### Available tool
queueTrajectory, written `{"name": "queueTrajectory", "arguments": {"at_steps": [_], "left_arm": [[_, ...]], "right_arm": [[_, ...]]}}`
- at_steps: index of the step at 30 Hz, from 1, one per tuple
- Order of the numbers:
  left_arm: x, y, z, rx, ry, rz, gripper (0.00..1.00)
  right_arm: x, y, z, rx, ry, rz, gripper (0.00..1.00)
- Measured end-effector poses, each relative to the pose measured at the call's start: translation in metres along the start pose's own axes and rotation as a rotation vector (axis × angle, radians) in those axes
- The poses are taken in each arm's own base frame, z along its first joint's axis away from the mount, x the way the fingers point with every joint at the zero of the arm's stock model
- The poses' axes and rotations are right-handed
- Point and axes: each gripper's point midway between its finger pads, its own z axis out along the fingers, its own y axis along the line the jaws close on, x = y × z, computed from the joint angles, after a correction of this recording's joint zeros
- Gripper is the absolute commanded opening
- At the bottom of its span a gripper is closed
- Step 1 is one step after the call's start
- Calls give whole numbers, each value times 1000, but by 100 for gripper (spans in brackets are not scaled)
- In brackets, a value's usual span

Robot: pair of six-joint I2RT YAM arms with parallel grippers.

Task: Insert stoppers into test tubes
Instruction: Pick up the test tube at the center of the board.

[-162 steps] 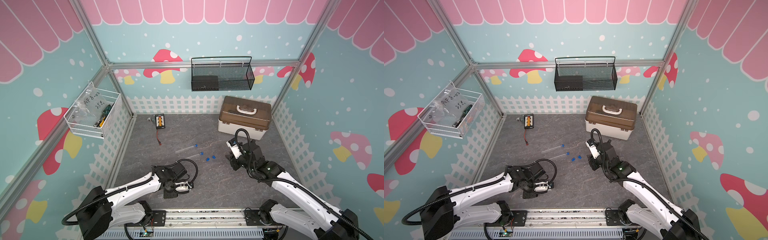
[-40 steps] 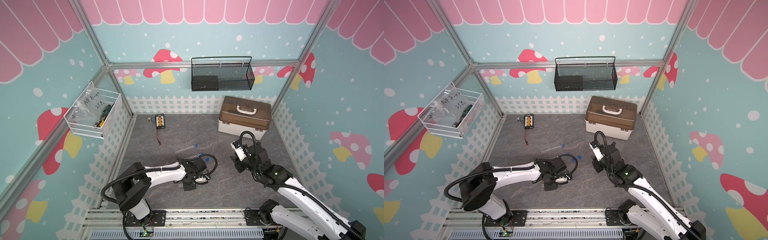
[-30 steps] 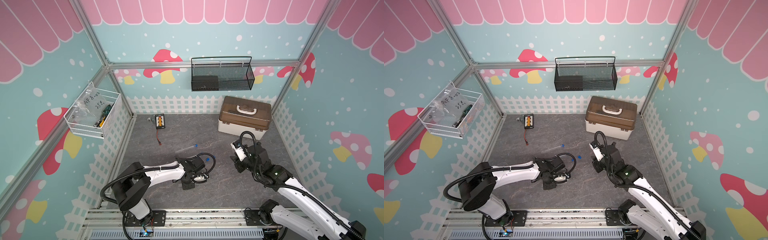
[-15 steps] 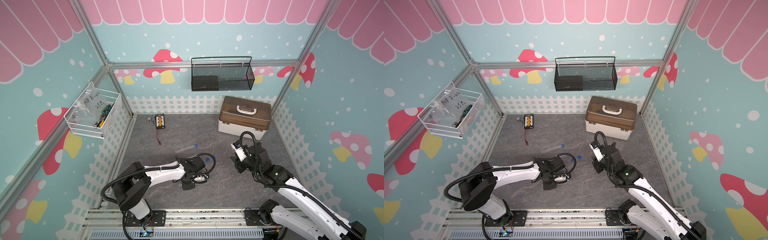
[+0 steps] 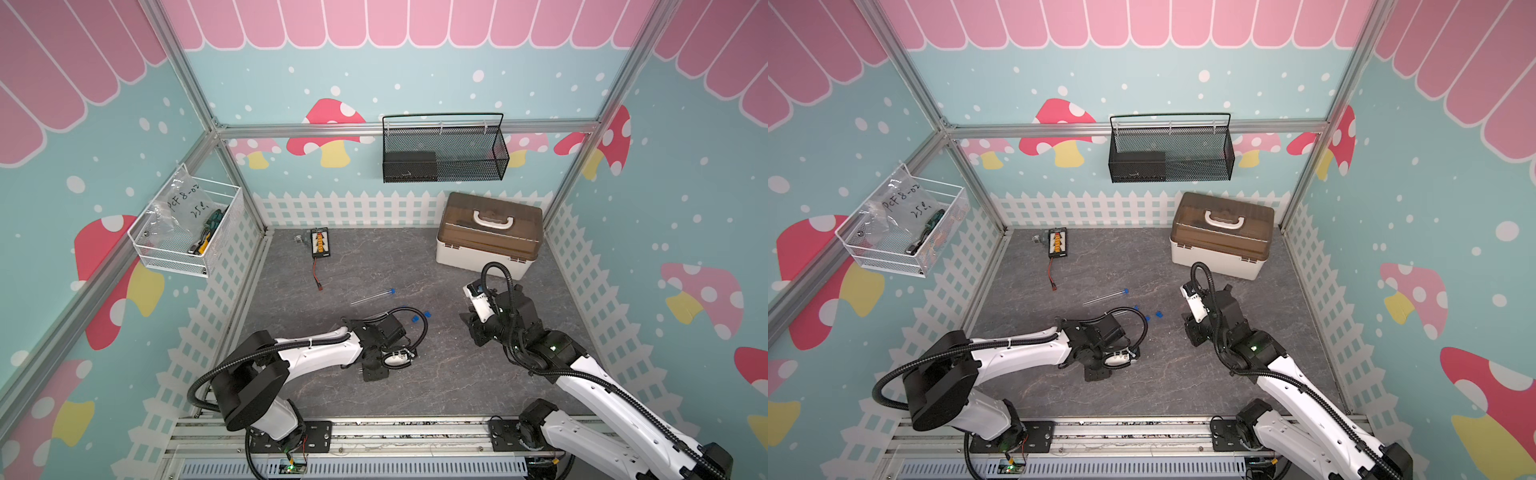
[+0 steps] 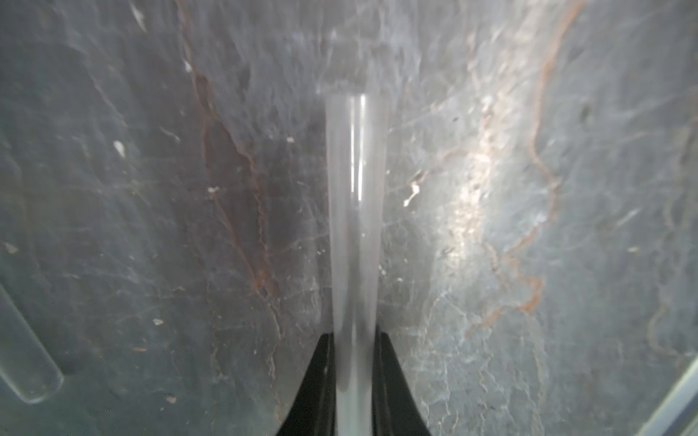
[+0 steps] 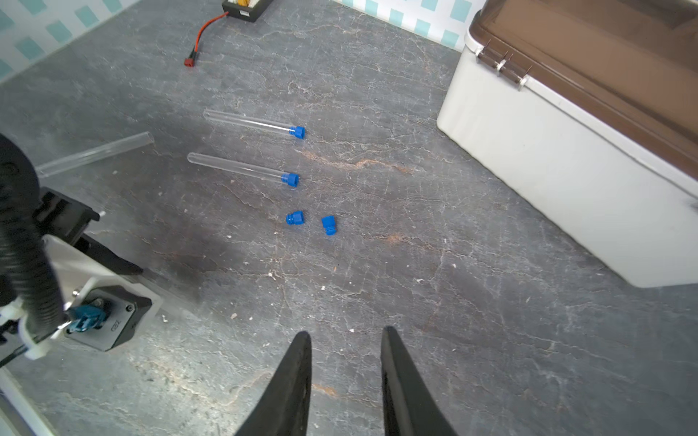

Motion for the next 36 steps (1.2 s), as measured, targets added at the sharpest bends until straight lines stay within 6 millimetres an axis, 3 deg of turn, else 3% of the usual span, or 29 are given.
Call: {"name": "queueTrajectory", "arguments": {"at_steps": [4, 11, 21, 36], "left_arm": [[-26, 7, -24, -34, -192, 20, 13], [-62, 28, -56, -86, -468, 40, 13], [-83, 39, -63, -81, -608, 73, 13], [-89, 35, -65, -65, -649, 95, 13]], "right_arm": [[-5, 9, -8, -53, -26, 149, 31], [-8, 30, -16, -185, 3, 418, 42], [1, 77, 12, -407, 290, 554, 49], [19, 97, 47, -451, 496, 583, 39]]}}
